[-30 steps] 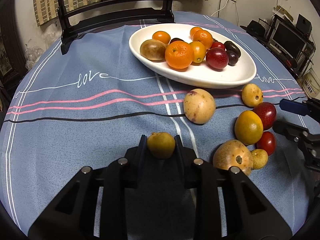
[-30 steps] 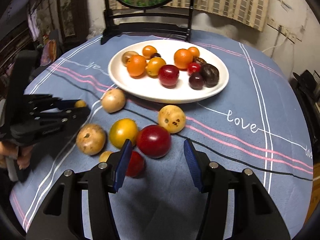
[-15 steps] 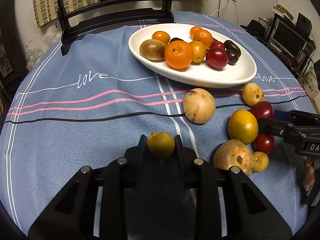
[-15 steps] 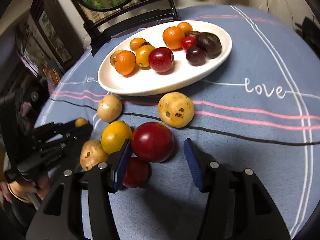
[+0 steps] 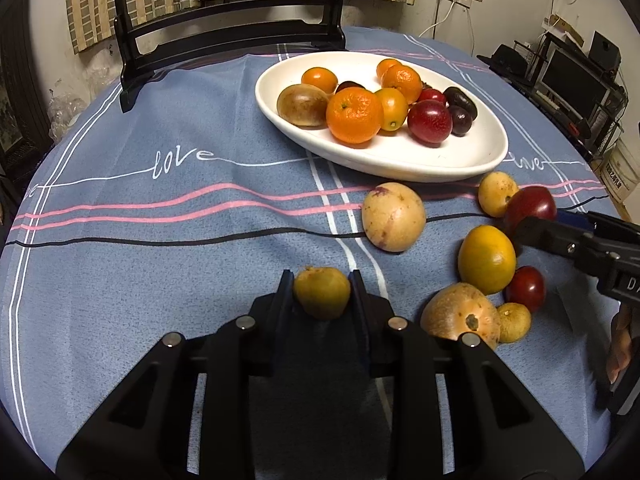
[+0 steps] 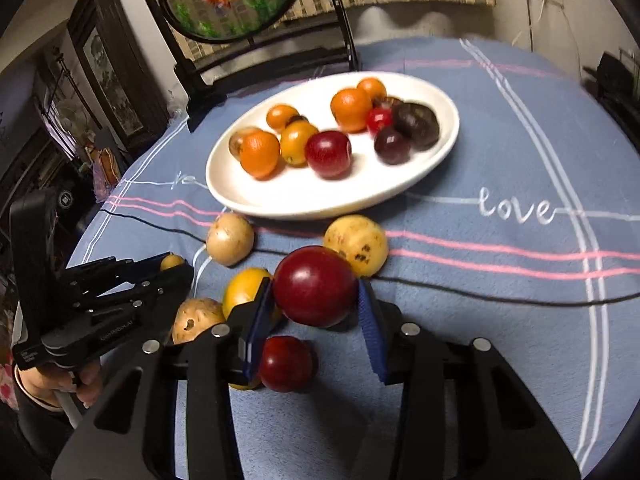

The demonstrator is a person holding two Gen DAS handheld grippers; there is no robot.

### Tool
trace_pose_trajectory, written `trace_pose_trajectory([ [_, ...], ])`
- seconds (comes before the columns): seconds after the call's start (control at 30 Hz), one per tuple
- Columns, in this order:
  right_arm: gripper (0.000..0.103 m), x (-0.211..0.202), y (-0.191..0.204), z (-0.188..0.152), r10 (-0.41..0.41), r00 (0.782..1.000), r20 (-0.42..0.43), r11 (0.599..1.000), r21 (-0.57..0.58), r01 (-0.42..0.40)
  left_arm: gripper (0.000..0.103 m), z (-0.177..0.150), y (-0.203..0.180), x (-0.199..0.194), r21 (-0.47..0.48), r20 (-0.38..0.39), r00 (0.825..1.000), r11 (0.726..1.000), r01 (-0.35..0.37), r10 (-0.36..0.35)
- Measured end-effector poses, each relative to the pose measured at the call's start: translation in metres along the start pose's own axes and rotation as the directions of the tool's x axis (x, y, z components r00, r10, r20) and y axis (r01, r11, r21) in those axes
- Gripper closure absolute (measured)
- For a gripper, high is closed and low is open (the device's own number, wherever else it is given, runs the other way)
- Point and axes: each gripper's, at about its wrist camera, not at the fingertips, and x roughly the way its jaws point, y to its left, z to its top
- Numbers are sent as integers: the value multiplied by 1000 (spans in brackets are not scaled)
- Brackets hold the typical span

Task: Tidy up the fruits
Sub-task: 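Carry the yellow fruit and red tomato onto the plate and open both tools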

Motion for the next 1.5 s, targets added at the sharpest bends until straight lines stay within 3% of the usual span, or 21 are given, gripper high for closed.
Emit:
trace_pose_trajectory([
  [0.5,61,-12,-2,3,0,999,38,1000,5,0,76,-2,-3,3,26,2,1000,1000,-12,12],
  [0.73,60,-14,-5,4,-8,999,46,1000,12,8,76,2,-3,-16,15,81,997,1000,3,-4],
  [0.97,60,-24,-11,10,-36,994,98,998,59,31,76,11,-2,-20,-22,71,997,1000,2,-1],
  [1.23,60,-23,-5,53,-121,983,139,992,-21,125,76,67,-22,-31,28,128,992,1000,-10,7],
  [1.5,60,17,-8,94,-124,983,135,991,-42,130,76,137,-22,0,-24,135,991,1000,12,-8],
])
